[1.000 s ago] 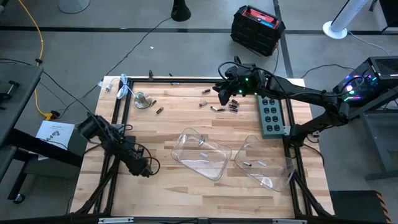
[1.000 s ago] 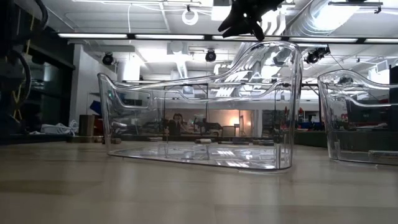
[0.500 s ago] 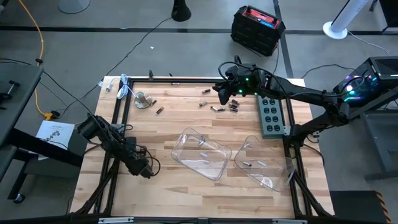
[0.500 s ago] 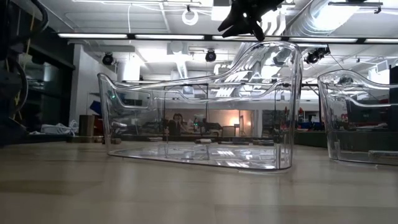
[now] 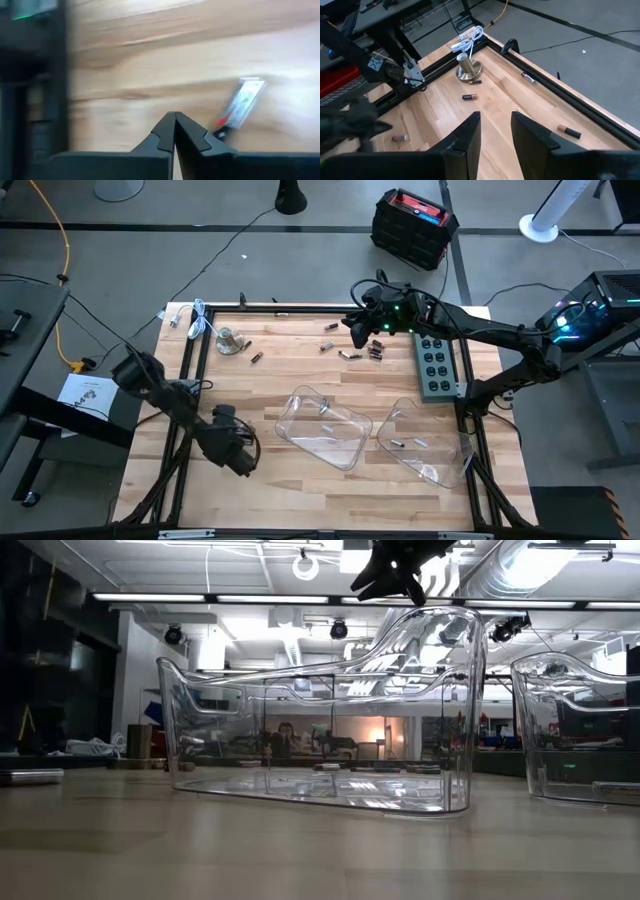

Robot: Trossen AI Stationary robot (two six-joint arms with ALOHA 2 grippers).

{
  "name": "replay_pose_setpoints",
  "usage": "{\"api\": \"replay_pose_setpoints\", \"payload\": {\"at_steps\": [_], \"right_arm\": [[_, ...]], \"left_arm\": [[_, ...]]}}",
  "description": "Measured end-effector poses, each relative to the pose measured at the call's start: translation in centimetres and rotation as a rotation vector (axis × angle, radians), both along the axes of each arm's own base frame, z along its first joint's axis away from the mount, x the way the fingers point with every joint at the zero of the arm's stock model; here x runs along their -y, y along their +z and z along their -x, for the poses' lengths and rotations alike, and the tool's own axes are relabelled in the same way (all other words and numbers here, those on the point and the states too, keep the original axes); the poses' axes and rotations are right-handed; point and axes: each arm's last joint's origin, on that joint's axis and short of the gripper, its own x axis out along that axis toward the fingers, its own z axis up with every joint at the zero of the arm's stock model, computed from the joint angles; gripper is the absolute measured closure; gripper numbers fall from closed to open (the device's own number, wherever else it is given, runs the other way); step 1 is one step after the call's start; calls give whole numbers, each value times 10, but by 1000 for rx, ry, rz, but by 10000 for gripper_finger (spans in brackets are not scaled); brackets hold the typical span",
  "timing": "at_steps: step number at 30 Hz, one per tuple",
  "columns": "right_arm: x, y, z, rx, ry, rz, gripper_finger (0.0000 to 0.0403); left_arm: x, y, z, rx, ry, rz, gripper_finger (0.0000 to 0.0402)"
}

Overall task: Sort batteries
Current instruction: Put the silver battery into the left transparent bin

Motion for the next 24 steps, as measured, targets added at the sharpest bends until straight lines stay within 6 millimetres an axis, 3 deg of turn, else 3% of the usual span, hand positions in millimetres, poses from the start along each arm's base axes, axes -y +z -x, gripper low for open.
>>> {"api": "replay_pose_setpoints", "payload": {"at_steps": [5, 8, 11, 14, 17, 24], "right_arm": [[2, 3, -1, 12, 19, 51, 302], [6, 5, 0, 37, 30, 63, 302], [11, 6, 2, 48, 49, 54, 302], [14, 5, 3, 51, 86, 27, 302], [14, 5, 4, 49, 124, 12, 302], [7, -3, 6, -13, 248, -55, 302]], "left_arm": [[0, 58, -16, 176, -328, -19, 402], [-24, 93, -15, 196, -433, -94, 402], [-55, 115, -12, 175, -524, -53, 402], [-74, 115, -14, 199, -640, 138, 396], [-73, 107, -21, 355, -709, 330, 378], [-25, 78, -48, 644, -822, 569, 307]]}}
